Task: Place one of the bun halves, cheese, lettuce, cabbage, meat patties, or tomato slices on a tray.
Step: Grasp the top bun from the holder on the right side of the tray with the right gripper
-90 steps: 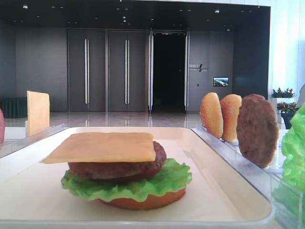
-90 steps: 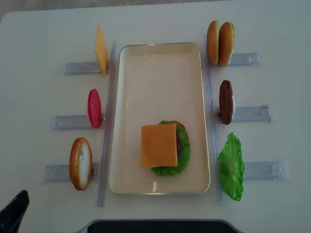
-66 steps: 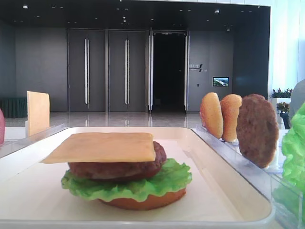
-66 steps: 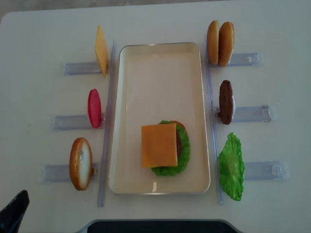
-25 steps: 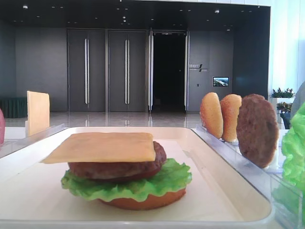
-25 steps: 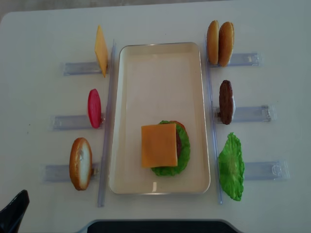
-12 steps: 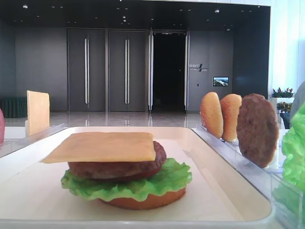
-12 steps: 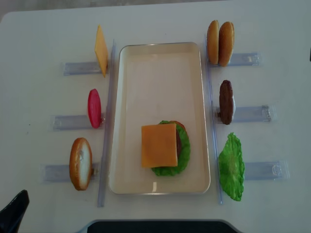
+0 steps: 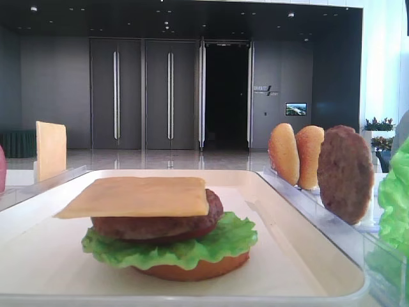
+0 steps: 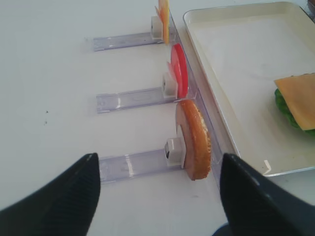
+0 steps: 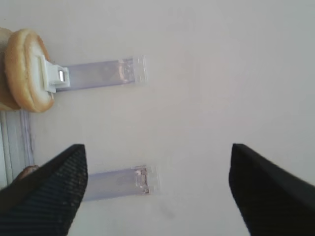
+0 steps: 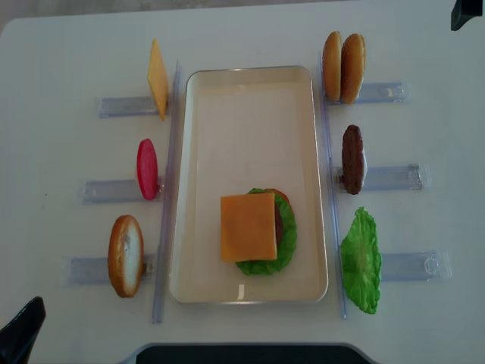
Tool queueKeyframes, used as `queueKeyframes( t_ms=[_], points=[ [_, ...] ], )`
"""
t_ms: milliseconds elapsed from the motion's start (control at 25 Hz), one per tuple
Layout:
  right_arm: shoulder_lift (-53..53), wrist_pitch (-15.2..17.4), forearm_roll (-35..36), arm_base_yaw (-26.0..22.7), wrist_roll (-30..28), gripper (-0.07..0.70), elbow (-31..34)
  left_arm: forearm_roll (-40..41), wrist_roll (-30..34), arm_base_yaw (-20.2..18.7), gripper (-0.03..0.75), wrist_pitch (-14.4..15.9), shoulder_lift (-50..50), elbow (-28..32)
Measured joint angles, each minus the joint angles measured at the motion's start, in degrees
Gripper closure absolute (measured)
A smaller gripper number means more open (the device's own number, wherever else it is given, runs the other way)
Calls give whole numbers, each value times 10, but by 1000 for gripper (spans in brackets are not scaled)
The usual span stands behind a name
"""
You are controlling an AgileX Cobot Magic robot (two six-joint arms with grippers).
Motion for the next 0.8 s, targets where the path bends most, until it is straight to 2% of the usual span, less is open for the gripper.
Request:
queueKeyframes(
  t_ms=[200, 440, 560, 800],
  points=[
    [66, 14, 0, 0, 0, 44, -50, 0, 0, 0, 139, 0, 0, 0],
    [111, 21, 25, 10, 15, 44, -51, 0, 0, 0, 139, 0, 0, 0],
    [116, 13, 30, 50, 25, 44, -53, 0, 0, 0, 139, 0, 0, 0],
    [120, -36, 37, 140, 64, 44, -85, 0, 0, 0, 139, 0, 0, 0]
  ],
)
